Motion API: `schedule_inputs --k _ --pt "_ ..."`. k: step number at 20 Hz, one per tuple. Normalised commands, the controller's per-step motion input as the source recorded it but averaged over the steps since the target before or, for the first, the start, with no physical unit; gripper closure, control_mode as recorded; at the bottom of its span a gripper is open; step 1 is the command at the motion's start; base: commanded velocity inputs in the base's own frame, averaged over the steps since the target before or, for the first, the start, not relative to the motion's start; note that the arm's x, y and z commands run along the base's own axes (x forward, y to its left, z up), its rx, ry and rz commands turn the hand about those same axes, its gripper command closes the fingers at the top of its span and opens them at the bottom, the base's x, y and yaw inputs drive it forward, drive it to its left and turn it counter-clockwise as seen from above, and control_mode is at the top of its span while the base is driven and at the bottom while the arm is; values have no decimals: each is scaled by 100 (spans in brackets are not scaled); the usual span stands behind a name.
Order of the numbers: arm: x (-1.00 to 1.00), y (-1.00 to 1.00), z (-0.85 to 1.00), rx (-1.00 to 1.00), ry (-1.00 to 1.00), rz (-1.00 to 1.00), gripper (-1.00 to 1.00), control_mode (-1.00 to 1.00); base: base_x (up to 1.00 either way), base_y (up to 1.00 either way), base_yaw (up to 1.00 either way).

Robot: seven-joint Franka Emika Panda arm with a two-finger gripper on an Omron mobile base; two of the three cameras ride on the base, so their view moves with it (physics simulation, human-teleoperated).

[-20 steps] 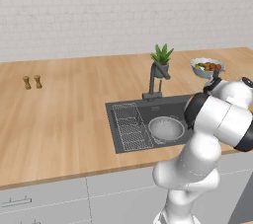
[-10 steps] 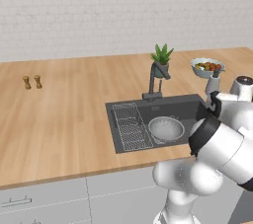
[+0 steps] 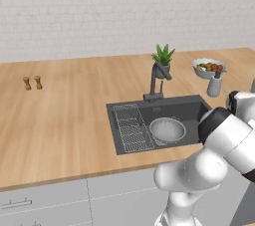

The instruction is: Put the colander in the sink, put the mango, kiwi in the colander, and turn on the sink faucet and pour water over the colander.

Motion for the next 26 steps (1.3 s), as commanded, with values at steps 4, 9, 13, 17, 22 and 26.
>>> schedule_inputs --k 4,9,13,17,22,26 --pt "-10 -76 -5 3 5 1 -100 -100 0 0 0" --pt "-3 -64 -21 13 -3 2 -100 -100 0 0 0" --pt "0 -56 -24 11 0 6 -100 -100 0 0 0" --pt "0 -43 -6 4 1 10 -100 -100 0 0 0" --pt "3 -30 -4 3 0 11 -100 -100 0 0 0" --pt "13 -14 -10 1 0 12 -100 -100 0 0 0"
